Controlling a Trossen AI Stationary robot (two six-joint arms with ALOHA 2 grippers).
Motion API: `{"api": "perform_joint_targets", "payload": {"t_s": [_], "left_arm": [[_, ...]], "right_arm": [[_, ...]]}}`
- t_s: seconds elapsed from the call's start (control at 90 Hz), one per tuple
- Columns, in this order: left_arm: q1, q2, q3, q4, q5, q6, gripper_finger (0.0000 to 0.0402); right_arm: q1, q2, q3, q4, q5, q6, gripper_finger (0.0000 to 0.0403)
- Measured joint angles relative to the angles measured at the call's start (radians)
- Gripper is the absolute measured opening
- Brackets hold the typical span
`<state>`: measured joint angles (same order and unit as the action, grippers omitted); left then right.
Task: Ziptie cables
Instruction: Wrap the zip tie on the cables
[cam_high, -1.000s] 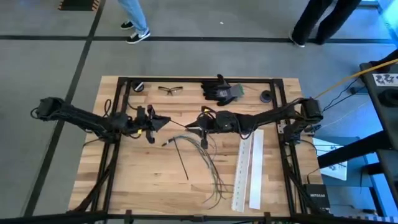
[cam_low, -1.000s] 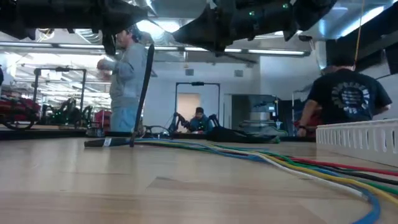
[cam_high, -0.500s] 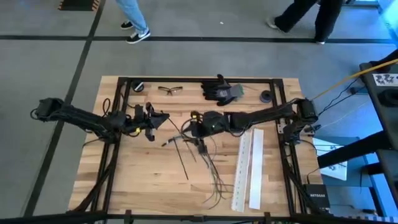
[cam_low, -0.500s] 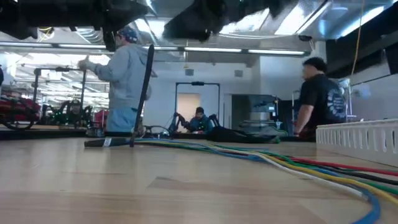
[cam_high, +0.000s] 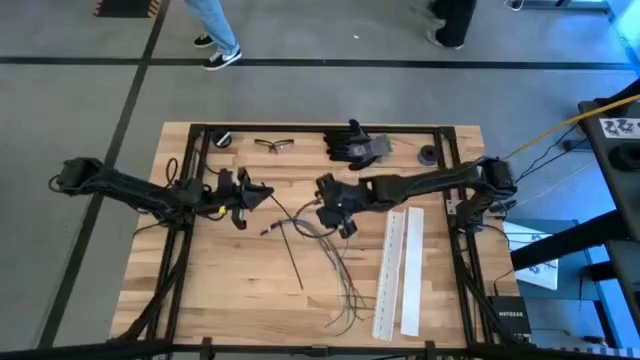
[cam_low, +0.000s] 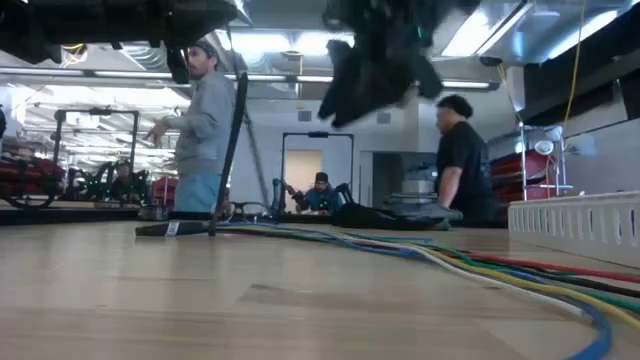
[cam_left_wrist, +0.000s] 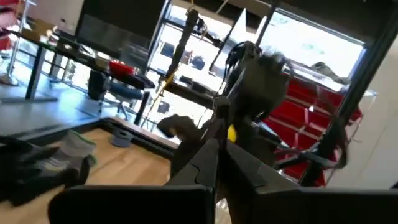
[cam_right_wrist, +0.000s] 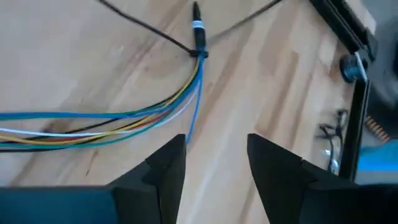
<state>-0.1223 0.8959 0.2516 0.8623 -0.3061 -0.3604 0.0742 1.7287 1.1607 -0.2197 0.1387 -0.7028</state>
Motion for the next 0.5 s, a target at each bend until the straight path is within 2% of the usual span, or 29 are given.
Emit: {"api": "perform_joint_targets", "payload": {"t_s": [0.133, 0.233, 0.344, 0.5], "left_arm": [[0.006, 0.000, 0.000, -0.019, 0.004, -0.062, 0.0000], [0.008, 0.000, 0.000, -0.025, 0.008, -0.122, 0.0000], [0.008, 0.003, 0.000, -0.038, 0.009, -0.174, 0.0000], [0.008, 0.027, 0.000, -0.034, 0.008, -0.218, 0.0000]], "right_arm": [[0.068, 0.017, -0.183, 0.382, 0.003, -0.252, 0.0159], [0.113, 0.068, -0.265, 0.594, 0.067, -0.455, 0.0159], [0.141, 0.139, -0.275, 0.738, 0.129, -0.650, 0.0159], [0.159, 0.229, -0.194, 0.829, 0.134, -0.718, 0.0159]]}}
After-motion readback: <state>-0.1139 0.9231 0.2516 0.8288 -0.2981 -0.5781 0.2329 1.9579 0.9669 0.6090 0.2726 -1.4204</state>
